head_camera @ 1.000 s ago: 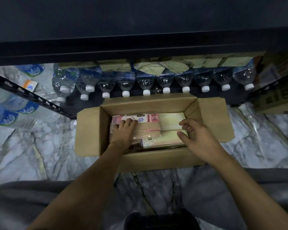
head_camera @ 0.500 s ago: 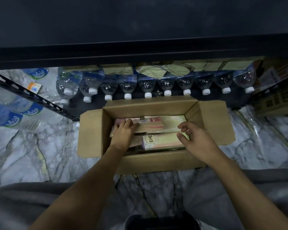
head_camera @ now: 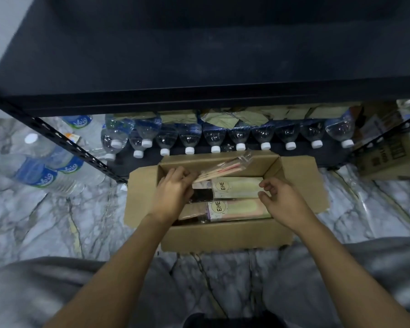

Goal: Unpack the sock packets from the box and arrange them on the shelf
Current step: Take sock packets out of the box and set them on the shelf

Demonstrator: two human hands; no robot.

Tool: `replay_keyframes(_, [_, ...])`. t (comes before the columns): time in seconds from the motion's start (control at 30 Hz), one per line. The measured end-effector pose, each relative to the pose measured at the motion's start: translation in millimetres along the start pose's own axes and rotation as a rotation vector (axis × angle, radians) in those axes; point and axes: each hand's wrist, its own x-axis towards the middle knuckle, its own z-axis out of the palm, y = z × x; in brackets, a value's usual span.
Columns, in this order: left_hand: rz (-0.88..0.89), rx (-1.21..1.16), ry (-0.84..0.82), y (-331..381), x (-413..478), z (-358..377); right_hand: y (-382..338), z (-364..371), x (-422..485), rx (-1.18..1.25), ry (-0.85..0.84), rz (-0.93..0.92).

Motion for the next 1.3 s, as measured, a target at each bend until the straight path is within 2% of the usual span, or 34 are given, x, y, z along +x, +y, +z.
replay_keyframes(0.27, [0.071,0.107,0.125,0,-29,-81,-6,-4,-22,-0.077,0.045,-0.155])
replay_keyframes(0.57, [-0.035,0.030,0.171,0,-53,-93,-8,-1,-26,-0.150,0.027,-0.155])
replay_keyframes(0.93, [-0.068,-0.035,0.109,-14,-43,-79,-1,33,23,-0.287,-0.180,-0.061])
replay_keyframes(1.3, [-0.110,-0.076,0.069,-25,-30,-69,30,101,82,-0.569,-0.410,-0.089])
